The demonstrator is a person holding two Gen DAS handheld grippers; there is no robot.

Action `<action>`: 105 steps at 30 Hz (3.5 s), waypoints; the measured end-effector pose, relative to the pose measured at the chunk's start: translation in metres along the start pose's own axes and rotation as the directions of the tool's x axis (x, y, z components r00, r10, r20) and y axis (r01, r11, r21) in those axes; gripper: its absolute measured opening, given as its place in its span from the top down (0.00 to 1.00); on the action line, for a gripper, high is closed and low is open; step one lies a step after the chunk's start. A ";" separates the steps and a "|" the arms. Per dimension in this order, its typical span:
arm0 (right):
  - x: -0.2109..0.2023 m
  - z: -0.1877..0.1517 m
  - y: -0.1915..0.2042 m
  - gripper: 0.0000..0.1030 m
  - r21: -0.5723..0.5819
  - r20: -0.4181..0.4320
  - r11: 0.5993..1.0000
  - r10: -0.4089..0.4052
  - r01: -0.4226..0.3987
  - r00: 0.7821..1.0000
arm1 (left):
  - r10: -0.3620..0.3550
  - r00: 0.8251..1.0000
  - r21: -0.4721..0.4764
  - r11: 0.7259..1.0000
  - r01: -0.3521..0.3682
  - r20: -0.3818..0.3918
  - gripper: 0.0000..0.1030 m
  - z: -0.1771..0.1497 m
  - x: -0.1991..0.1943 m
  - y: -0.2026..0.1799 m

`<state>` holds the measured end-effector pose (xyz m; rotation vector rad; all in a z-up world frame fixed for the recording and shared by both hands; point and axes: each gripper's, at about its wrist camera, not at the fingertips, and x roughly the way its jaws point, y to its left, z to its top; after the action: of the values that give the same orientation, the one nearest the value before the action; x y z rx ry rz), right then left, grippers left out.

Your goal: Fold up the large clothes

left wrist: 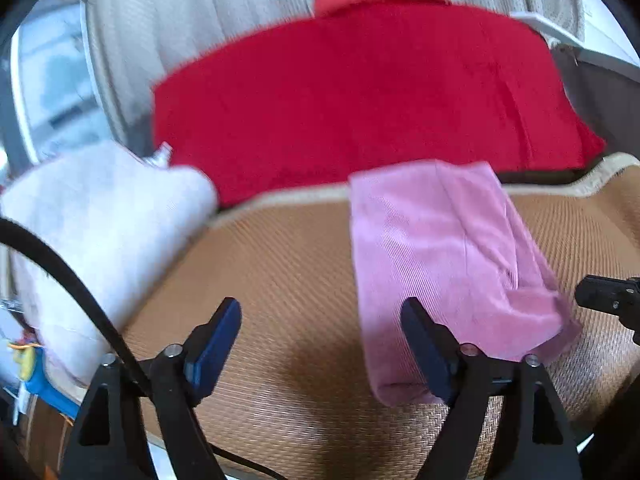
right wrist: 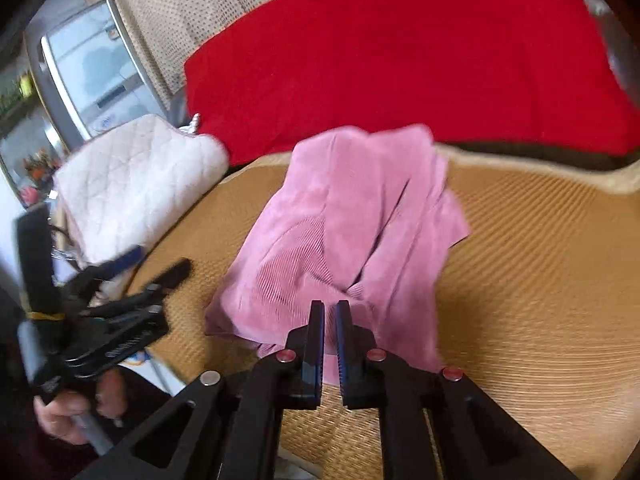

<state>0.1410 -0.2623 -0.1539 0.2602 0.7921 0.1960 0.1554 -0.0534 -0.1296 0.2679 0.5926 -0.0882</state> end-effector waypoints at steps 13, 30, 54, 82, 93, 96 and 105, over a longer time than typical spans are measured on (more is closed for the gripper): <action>-0.095 -0.001 0.035 0.92 -0.001 0.144 0.993 -0.115 0.116 0.983 | 0.048 0.973 -0.052 0.998 -0.037 0.226 0.04 0.012 -0.117 0.022; -0.142 -0.016 0.032 0.16 0.100 0.270 0.987 -0.147 0.124 0.952 | -0.009 0.971 -0.058 0.998 0.024 0.241 0.04 0.014 -0.145 0.022; -0.177 -0.013 0.090 0.16 0.006 0.325 0.928 -0.355 0.373 0.877 | -0.006 0.957 -0.085 0.996 0.032 0.289 0.04 0.019 -0.179 0.029; -0.230 -0.010 0.130 0.16 0.004 0.471 0.854 -0.461 0.520 0.752 | -0.005 0.942 -0.090 0.995 0.038 0.336 0.04 0.021 -0.203 0.032; -0.235 -0.013 0.137 0.16 0.009 0.485 0.849 -0.465 0.528 0.740 | -0.012 0.937 -0.090 0.995 0.046 0.349 0.04 0.020 -0.207 0.032; -0.235 -0.013 0.138 0.16 0.007 0.486 0.846 -0.468 0.532 0.738 | -0.015 0.936 -0.088 0.995 0.049 0.353 0.04 0.020 -0.209 0.032; -0.237 -0.014 0.141 0.16 0.010 0.497 0.841 -0.474 0.541 0.727 | -0.019 0.933 -0.085 0.995 0.053 0.361 0.04 0.020 -0.213 0.033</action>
<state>-0.0427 -0.1903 0.0392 -0.0533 0.3199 -0.3359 -0.0048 -0.0256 0.0136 0.1439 0.2353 -0.1411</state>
